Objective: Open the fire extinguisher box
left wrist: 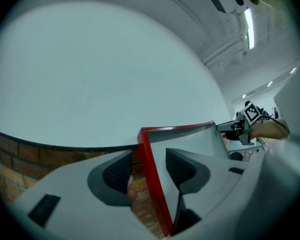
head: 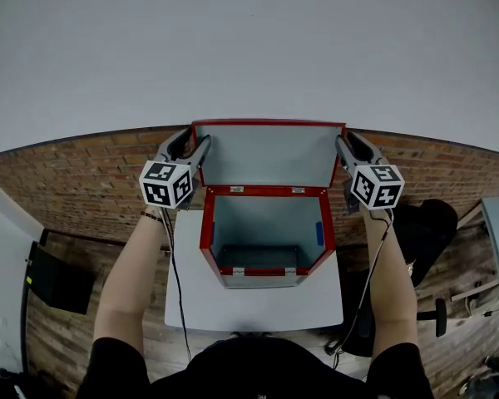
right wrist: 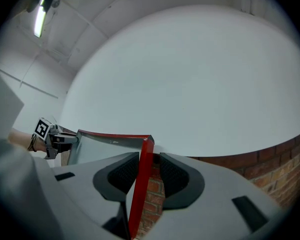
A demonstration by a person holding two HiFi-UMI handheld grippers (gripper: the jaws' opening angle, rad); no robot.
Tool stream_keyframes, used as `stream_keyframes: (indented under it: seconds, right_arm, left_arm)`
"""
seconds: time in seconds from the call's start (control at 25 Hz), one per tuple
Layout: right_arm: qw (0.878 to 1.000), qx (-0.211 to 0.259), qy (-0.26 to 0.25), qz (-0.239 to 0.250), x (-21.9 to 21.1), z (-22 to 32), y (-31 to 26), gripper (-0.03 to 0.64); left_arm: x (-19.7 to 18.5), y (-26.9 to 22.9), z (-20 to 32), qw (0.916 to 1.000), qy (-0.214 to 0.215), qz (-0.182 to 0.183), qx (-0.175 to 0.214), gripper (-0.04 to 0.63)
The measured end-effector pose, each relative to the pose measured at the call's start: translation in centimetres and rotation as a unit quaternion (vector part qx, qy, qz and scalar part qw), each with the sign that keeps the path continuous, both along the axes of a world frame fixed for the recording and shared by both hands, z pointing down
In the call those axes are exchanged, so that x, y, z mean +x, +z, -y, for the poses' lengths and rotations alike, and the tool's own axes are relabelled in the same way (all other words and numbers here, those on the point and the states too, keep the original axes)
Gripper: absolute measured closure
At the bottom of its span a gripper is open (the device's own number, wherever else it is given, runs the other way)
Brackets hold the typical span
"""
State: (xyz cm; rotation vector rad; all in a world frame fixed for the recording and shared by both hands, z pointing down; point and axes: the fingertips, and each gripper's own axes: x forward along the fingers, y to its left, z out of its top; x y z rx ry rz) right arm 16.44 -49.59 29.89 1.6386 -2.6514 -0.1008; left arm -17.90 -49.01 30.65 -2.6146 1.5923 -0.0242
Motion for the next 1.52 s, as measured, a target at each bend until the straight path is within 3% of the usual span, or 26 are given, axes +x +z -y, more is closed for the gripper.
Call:
stream_keyframes:
  seconds: [0.2,0.32,0.44,0.6,0.84,1.04,1.36,1.52]
  right_arm:
    - [0.999,0.014,0.011,0.04,2.8,-4.1,0.6,0.474]
    - [0.997,0.023,-0.014,0.073,2.8,-8.1,1.4,0.476]
    - [0.993,0.053,-0.051,0.097,1.6,-12.8,1.8,0.576]
    - [0.989,0.097,-0.077,0.076,-0.8,-18.5,2.5,0.597]
    - [0.99,0.087,-0.099,0.044,-5.0,-23.9,5.2,0.597]
    - [0.99,0.064,-0.118,0.049,-8.2,-26.6,8.0,0.597]
    - [0.99,0.018,-0.134,0.029,-11.1,-29.5,12.2,0.597]
    - [0.99,-0.014,-0.135,0.038,-11.5,-30.6,14.0,0.597]
  left_arm:
    - [-2.0,0.4,-4.6,0.9993,-0.015,-0.017,0.03,0.348]
    - [-2.6,0.5,-8.6,0.9979,-0.013,-0.022,0.06,0.35]
    - [-2.2,1.4,-12.8,0.9973,-0.001,-0.02,0.07,0.35]
    - [-1.4,3.1,-17.4,0.9974,0.009,-0.026,0.066,0.367]
    - [-0.3,6.0,-22.3,0.9976,0.018,-0.045,0.049,0.476]
    - [0.7,8.0,-24.8,0.9971,0.027,-0.061,0.035,0.54]
    - [4.4,11.4,-28.7,0.9964,0.069,-0.046,0.019,0.548]
    - [7.1,14.2,-30.6,0.9932,0.105,-0.051,-0.012,0.548]
